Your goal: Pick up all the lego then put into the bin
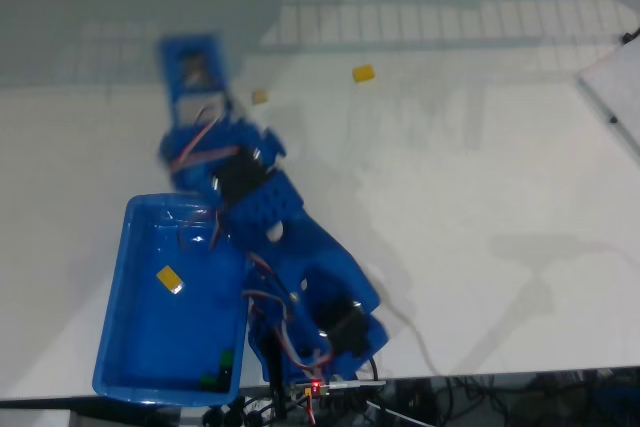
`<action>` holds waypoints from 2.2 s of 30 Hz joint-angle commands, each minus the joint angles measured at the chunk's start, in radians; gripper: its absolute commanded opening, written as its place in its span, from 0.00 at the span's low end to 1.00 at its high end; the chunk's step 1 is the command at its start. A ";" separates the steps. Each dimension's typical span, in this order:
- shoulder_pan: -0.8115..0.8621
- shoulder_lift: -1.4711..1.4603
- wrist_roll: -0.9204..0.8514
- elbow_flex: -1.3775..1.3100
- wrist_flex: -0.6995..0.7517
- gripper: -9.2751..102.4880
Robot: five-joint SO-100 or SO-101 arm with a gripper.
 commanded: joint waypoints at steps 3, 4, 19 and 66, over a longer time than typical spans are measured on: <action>-0.351 0.081 0.008 0.043 0.135 0.10; -0.393 0.077 0.012 0.057 0.153 0.10; -0.537 -0.015 0.058 0.232 0.133 0.40; 0.598 -0.927 -0.486 0.261 -1.278 0.39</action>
